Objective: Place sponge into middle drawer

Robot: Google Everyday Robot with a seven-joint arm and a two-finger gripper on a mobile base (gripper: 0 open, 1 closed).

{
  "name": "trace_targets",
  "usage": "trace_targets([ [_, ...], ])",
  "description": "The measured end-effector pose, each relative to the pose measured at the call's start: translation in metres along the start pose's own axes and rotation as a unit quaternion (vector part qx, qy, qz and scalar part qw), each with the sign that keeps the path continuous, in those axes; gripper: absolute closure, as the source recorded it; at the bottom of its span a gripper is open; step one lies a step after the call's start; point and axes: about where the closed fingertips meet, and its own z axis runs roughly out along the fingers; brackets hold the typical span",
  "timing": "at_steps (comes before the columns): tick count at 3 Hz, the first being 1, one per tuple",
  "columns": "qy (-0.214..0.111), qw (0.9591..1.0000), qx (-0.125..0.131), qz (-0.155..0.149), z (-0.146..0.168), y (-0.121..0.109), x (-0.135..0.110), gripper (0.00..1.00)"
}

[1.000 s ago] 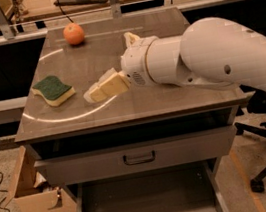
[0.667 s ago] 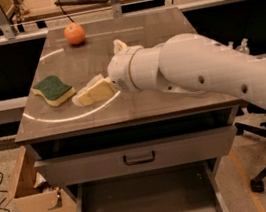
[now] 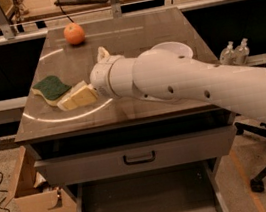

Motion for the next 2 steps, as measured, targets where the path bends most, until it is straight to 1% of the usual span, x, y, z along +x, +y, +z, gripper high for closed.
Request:
trace_targets([
  [1, -0.013, 0.9997, -0.017, 0.009, 0.028, 0.012, -0.003, 0.00],
  [2, -0.024, 0.9987, -0.039, 0.021, 0.055, 0.026, -0.005, 0.00],
])
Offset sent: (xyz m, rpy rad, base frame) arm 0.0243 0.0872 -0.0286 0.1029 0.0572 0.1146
